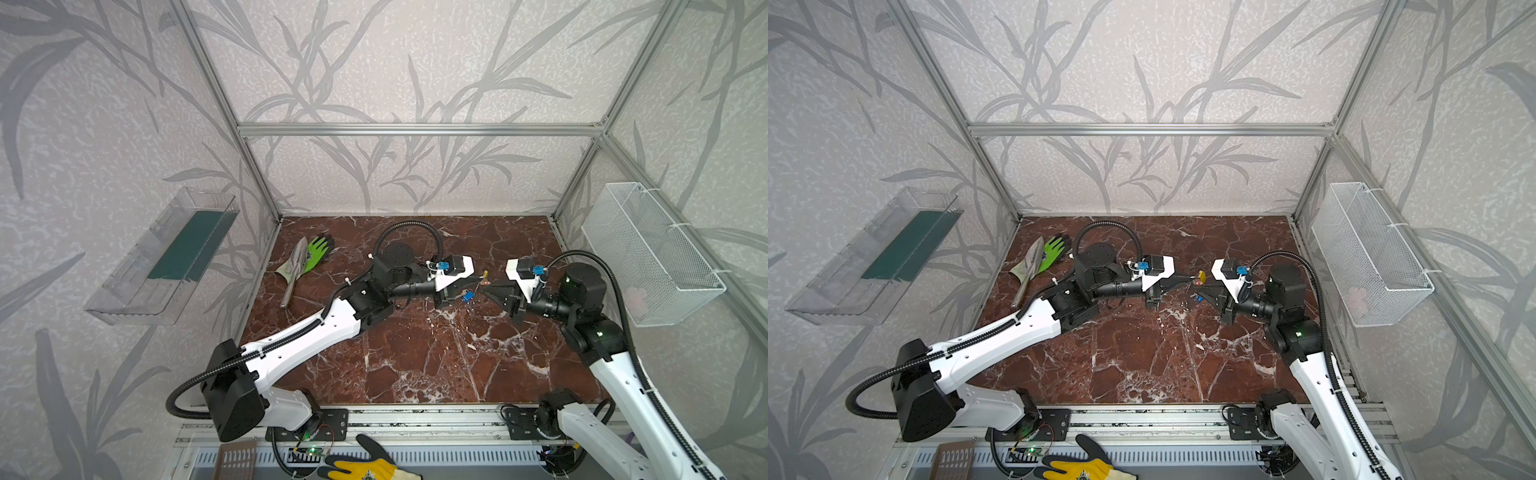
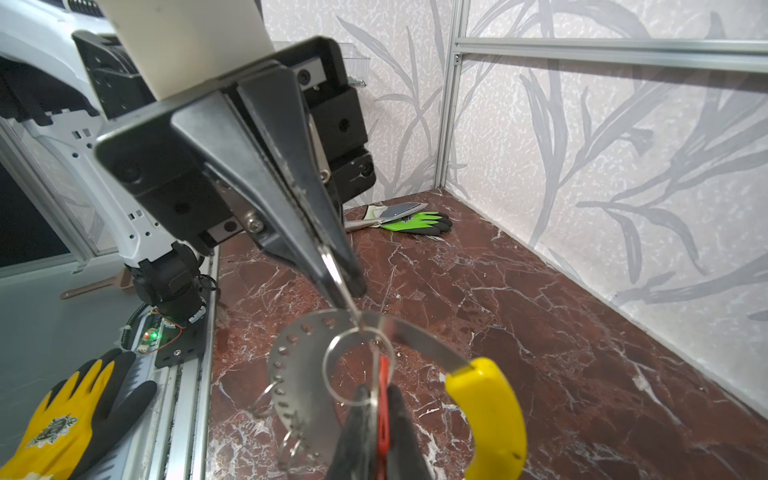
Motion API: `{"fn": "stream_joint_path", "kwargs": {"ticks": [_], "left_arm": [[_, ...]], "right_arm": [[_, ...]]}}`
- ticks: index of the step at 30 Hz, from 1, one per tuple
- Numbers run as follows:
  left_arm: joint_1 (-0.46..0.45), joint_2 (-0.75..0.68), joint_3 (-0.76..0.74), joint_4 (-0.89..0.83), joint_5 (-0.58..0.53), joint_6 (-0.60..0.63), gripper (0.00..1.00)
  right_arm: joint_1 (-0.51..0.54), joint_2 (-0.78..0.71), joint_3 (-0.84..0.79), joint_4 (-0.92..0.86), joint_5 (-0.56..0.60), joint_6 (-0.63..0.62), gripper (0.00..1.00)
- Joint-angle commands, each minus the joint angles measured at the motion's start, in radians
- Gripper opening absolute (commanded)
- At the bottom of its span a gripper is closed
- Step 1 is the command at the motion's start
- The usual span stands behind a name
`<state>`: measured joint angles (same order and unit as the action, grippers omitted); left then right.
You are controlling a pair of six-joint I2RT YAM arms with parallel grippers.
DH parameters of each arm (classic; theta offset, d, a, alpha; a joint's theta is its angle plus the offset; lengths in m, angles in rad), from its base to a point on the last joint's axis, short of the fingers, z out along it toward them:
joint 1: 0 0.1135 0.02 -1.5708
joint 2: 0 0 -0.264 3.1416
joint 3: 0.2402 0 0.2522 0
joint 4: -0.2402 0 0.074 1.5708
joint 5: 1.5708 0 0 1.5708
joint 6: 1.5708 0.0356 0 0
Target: Put the keys on the keyring
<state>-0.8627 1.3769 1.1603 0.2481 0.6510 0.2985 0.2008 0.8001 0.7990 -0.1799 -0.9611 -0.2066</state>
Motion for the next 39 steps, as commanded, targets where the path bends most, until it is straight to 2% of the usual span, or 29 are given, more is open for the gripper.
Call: {"fn": "stream_joint_path", "kwargs": {"ticks": [1, 11, 34, 39], "left_arm": [[0.005, -0.025, -0.01, 0.037, 0.035, -0.018, 0.0], [0.013, -0.011, -0.015, 0.064, 0.069, -0.031, 0.0], [0.019, 0.05, -0.01, 0.186, 0.144, -0.12, 0.0], [0.019, 0.051, 0.007, 0.101, 0.138, -0.061, 0.0]], "right_arm": [[-0.003, 0.003, 0.011, 0.033, -0.036, -0.002, 0.01], [-0.003, 0.063, 0.069, -0.045, -0.079, -0.051, 0.0], [0.003, 0.126, 0.086, -0.082, -0.132, -0.083, 0.0], [0.002, 0.112, 0.094, -0.097, -0.106, -0.101, 0.0]]}}
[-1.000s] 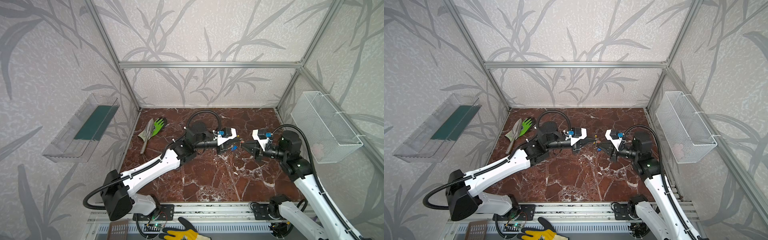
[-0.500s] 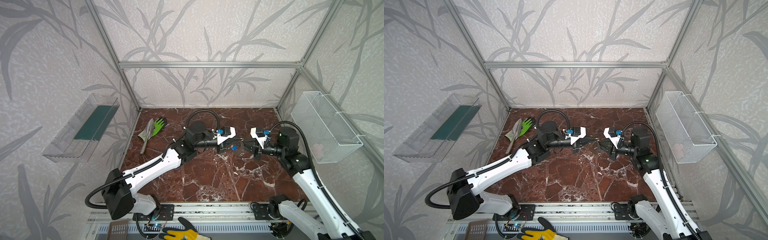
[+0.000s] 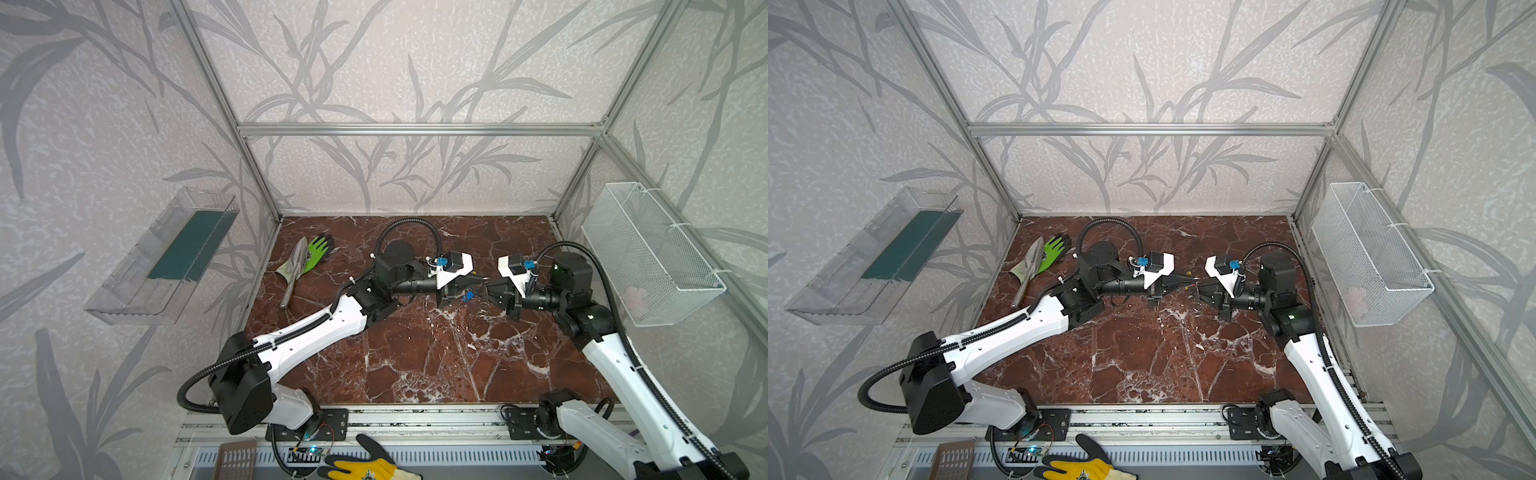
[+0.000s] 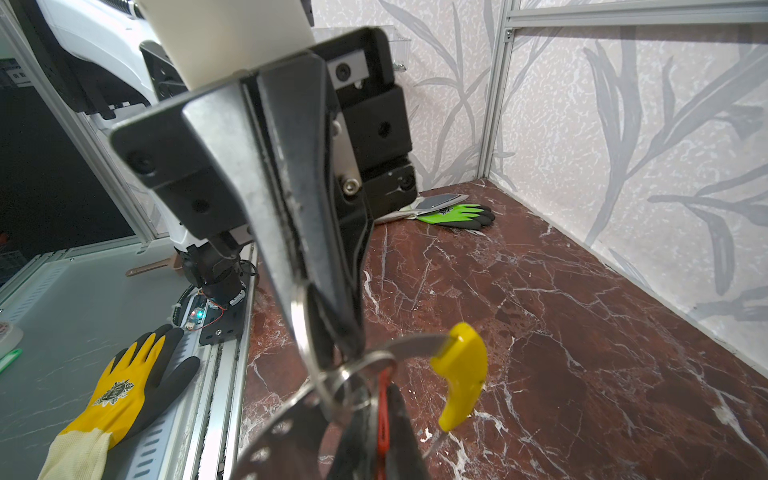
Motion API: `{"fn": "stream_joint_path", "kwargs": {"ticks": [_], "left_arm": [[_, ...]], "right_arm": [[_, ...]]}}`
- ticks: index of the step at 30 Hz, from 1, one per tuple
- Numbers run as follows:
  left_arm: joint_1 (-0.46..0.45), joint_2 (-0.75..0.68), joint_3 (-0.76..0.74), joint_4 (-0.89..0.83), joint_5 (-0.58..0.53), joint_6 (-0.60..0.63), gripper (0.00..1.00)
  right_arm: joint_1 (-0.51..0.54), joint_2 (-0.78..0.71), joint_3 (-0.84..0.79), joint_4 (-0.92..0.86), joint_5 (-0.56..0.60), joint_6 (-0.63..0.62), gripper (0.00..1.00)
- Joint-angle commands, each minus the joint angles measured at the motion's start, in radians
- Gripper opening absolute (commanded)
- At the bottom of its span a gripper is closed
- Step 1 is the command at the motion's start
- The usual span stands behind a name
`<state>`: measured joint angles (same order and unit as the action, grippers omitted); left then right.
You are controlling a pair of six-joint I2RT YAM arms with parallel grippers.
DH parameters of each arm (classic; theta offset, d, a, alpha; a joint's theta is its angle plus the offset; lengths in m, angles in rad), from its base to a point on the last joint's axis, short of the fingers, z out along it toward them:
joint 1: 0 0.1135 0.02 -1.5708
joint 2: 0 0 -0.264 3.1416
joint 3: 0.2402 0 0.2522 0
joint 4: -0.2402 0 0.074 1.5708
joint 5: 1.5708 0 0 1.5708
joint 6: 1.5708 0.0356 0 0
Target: Put the keys on the keyring
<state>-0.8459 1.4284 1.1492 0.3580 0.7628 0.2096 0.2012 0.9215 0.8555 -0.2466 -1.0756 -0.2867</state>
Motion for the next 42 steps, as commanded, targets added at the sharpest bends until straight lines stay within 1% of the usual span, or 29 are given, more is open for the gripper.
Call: {"fn": "stream_joint_path", "kwargs": {"ticks": [1, 4, 7, 18, 25, 31, 36, 37, 40, 41, 42], "left_arm": [[0.001, -0.006, 0.025, -0.055, 0.02, 0.064, 0.0], [0.003, -0.02, 0.049, -0.192, -0.015, 0.173, 0.0], [0.001, -0.028, 0.061, -0.273, -0.041, 0.231, 0.0], [0.003, -0.028, 0.073, -0.348, -0.1, 0.302, 0.0], [0.025, -0.025, 0.063, -0.351, -0.105, 0.297, 0.0], [0.046, -0.022, 0.048, -0.361, -0.073, 0.277, 0.0], [0.065, -0.004, 0.021, -0.359, -0.041, 0.241, 0.0], [0.073, -0.001, 0.007, -0.336, -0.032, 0.219, 0.02], [0.107, 0.003, -0.055, -0.226, -0.016, 0.118, 0.26], [0.123, -0.001, -0.084, -0.172, -0.015, 0.076, 0.31], [0.136, -0.004, -0.107, -0.131, -0.013, 0.041, 0.32]], "right_arm": [[0.001, -0.015, 0.043, -0.046, 0.023, -0.035, 0.0], [0.001, -0.03, 0.065, -0.111, 0.069, -0.08, 0.0], [0.001, -0.041, 0.089, -0.173, 0.117, -0.123, 0.0], [0.001, -0.049, 0.118, -0.261, 0.157, -0.17, 0.0], [0.001, -0.032, 0.15, -0.342, 0.203, -0.225, 0.0], [0.003, -0.025, 0.159, -0.388, 0.301, -0.275, 0.0], [0.026, -0.001, 0.174, -0.404, 0.346, -0.303, 0.0], [0.037, 0.012, 0.181, -0.416, 0.356, -0.312, 0.0], [0.086, 0.053, 0.194, -0.442, 0.408, -0.334, 0.0], [0.102, 0.069, 0.195, -0.443, 0.419, -0.336, 0.0], [0.113, 0.081, 0.194, -0.444, 0.423, -0.336, 0.0]]}}
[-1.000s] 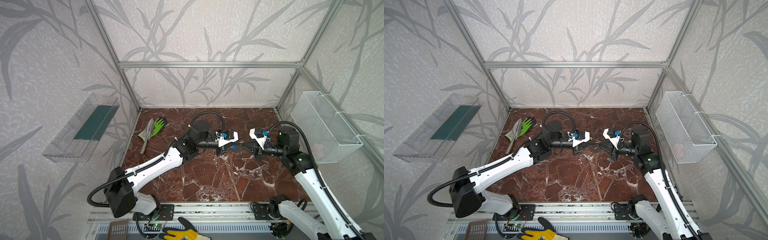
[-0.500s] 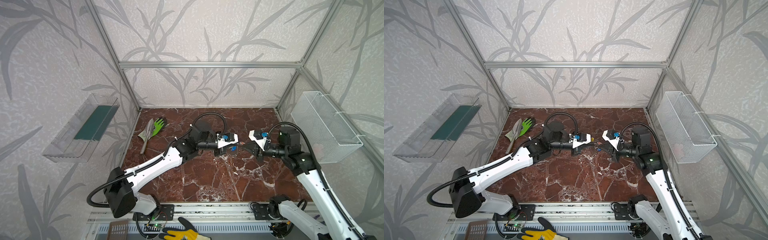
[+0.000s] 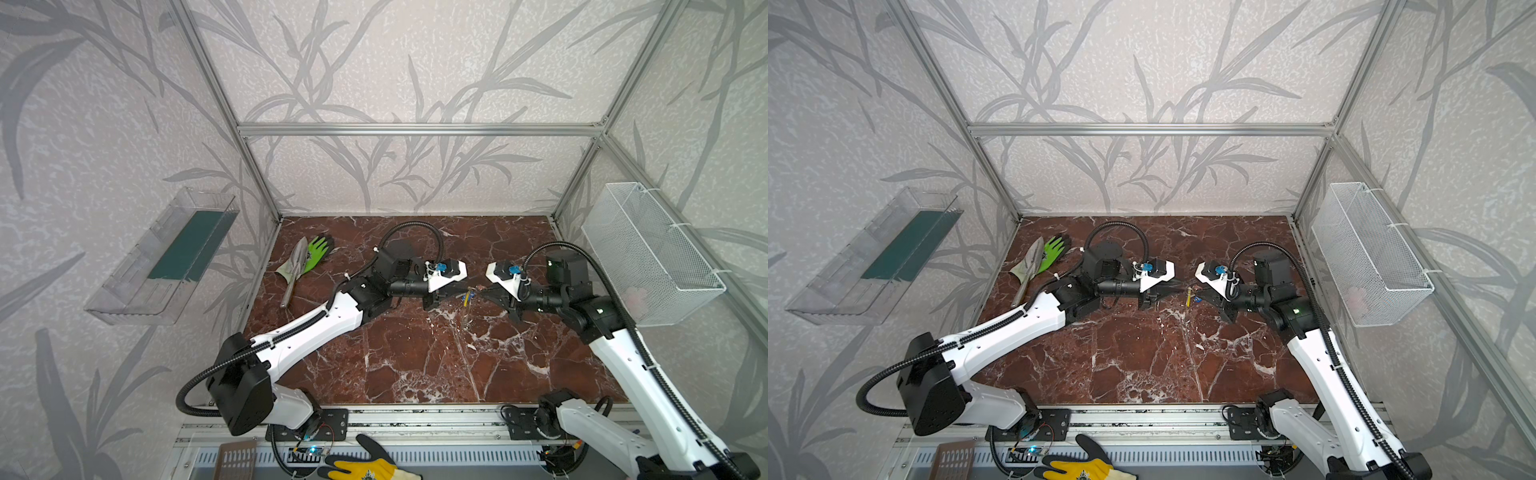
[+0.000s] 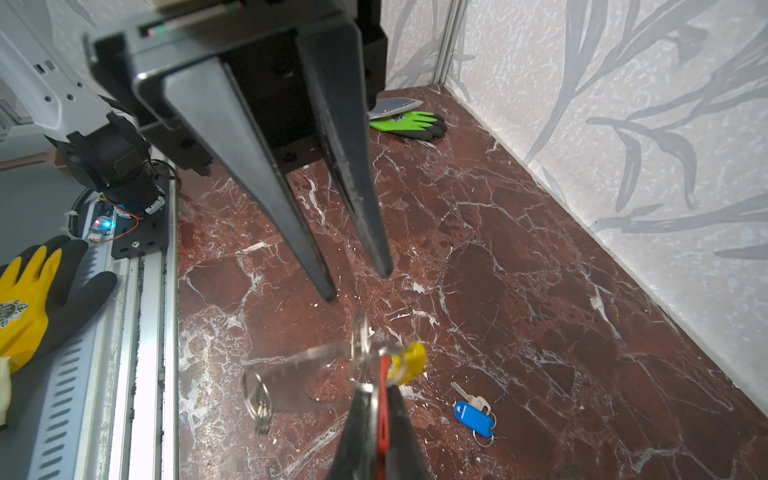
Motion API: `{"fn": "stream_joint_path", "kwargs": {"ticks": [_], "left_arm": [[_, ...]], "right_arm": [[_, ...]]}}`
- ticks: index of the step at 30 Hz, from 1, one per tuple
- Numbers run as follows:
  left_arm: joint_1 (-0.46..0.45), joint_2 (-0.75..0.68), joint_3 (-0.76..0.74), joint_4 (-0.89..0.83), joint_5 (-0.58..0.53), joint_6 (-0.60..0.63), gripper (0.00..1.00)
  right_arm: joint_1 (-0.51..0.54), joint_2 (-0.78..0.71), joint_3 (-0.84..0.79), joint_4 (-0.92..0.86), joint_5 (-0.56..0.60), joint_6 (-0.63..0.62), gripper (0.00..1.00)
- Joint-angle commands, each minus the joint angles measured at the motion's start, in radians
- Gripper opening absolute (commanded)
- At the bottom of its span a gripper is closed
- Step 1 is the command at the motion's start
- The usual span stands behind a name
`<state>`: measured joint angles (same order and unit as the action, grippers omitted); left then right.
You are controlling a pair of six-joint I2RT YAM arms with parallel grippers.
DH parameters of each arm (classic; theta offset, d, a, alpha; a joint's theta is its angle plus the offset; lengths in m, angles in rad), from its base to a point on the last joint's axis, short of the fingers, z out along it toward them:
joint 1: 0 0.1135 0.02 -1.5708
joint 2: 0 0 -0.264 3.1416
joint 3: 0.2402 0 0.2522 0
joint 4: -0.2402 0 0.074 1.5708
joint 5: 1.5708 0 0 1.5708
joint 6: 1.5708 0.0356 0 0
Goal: Put the keys on the keyring
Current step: 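Open the left gripper and draw it back while the right gripper holds the hoop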
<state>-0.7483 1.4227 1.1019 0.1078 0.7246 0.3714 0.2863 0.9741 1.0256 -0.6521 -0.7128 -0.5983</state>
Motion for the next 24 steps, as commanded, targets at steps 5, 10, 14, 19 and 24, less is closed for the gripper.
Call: {"fn": "stream_joint_path", "kwargs": {"ticks": [5, 10, 14, 19, 24], "left_arm": [[0.102, -0.033, -0.169, 0.269, -0.022, -0.236, 0.33], [0.137, -0.104, -0.255, 0.282, -0.105, -0.245, 0.35], [0.156, -0.158, -0.32, 0.29, -0.199, -0.249, 0.35], [0.171, -0.228, -0.382, 0.307, -0.373, -0.237, 0.36], [0.176, -0.289, -0.413, 0.277, -0.57, -0.224, 0.36]], "right_arm": [[0.085, 0.09, -0.014, 0.012, 0.081, -0.011, 0.0], [0.122, 0.16, -0.05, 0.082, 0.081, 0.005, 0.0], [0.163, 0.248, -0.05, 0.143, 0.082, 0.01, 0.0], [0.227, 0.376, -0.025, 0.226, 0.072, 0.009, 0.0], [0.275, 0.547, 0.103, 0.311, 0.049, 0.006, 0.0]]}}
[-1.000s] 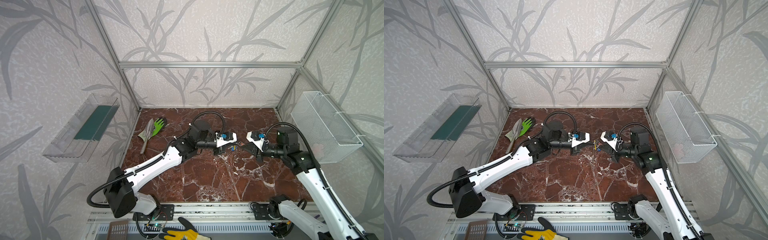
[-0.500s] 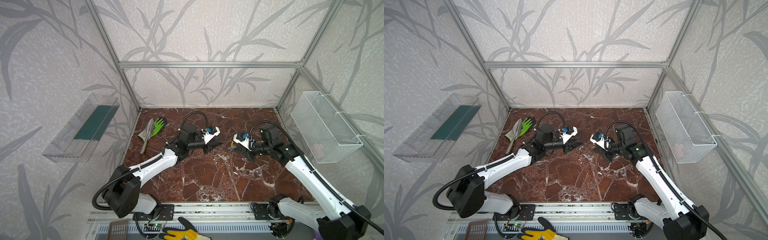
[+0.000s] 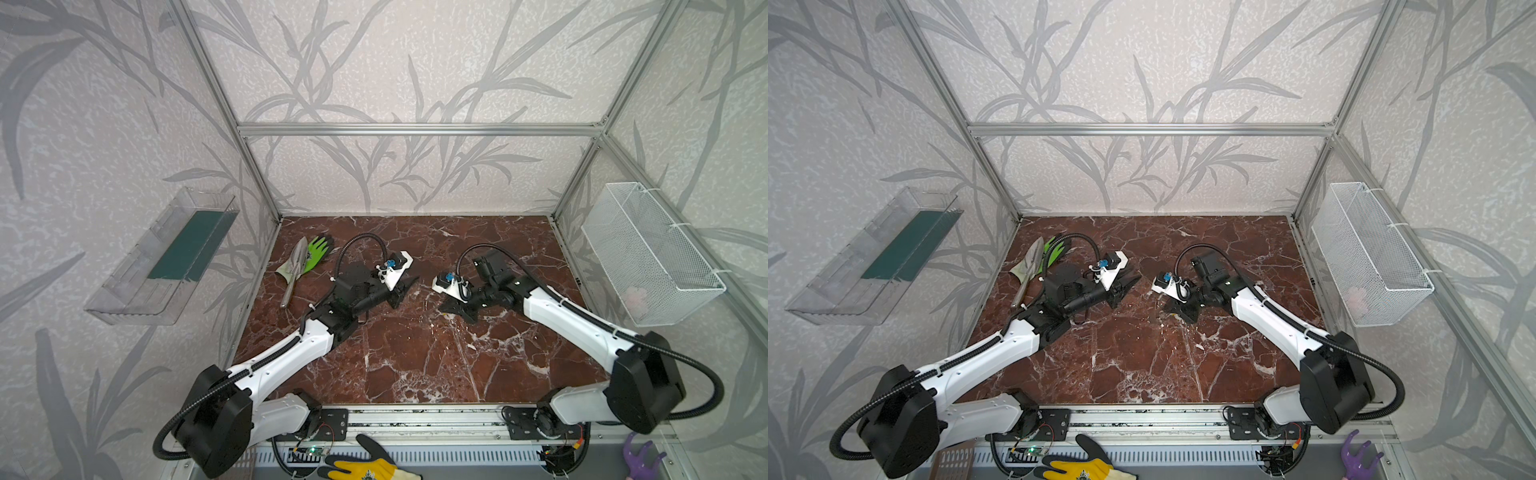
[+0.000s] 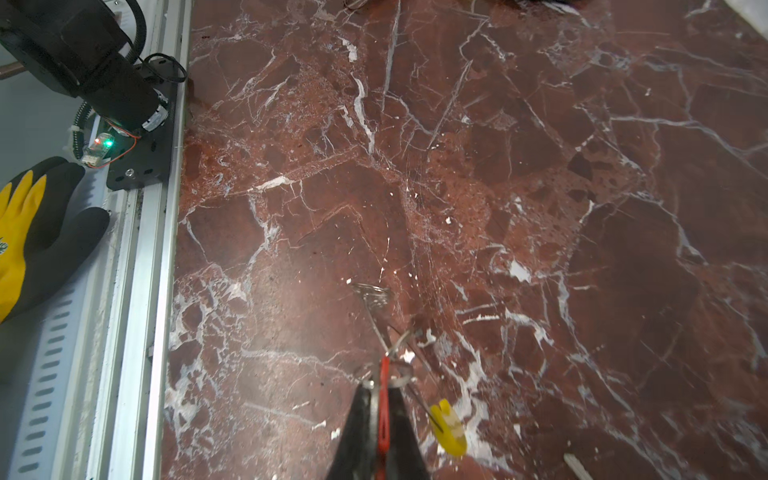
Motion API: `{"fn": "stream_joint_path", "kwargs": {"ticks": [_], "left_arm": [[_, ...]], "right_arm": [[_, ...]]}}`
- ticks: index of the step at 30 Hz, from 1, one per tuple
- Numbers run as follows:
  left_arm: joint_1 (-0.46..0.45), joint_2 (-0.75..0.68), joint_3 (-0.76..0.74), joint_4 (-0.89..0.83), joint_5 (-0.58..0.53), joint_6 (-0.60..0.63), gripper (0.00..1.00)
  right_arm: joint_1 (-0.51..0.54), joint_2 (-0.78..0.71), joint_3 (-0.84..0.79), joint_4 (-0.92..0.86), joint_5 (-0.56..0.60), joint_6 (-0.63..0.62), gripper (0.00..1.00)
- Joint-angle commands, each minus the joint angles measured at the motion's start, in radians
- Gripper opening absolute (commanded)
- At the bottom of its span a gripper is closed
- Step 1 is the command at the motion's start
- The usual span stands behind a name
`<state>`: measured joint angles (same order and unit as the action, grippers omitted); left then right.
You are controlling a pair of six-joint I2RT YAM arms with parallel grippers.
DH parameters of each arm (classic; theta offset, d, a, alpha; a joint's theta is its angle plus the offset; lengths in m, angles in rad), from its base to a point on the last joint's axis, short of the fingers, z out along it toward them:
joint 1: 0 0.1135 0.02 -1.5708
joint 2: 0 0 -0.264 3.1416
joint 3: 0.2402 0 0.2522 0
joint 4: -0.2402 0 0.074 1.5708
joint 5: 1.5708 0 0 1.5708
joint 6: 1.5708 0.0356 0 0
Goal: Put the keys on the keyring
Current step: 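Open the left gripper and draw it back while the right gripper holds the hoop, then lower the hoop onto the table with the right gripper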
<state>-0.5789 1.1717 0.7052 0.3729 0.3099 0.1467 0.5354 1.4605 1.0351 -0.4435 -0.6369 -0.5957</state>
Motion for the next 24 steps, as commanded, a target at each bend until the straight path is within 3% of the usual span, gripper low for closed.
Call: {"fn": "stream_joint_path", "kwargs": {"ticks": [1, 7, 24], "left_arm": [[0.009, -0.052, -0.025, 0.007, -0.191, 0.012, 0.36], [0.013, -0.108, -0.043, -0.05, -0.294, 0.046, 0.36], [0.013, 0.011, -0.019, -0.015, -0.248, 0.044, 0.36]], "right_arm": [[0.034, 0.093, 0.125, 0.116, -0.035, 0.002, 0.0], [0.045, 0.166, 0.166, 0.077, -0.067, -0.014, 0.0], [0.049, 0.003, -0.186, -0.07, 0.035, -0.027, 0.0]]}}
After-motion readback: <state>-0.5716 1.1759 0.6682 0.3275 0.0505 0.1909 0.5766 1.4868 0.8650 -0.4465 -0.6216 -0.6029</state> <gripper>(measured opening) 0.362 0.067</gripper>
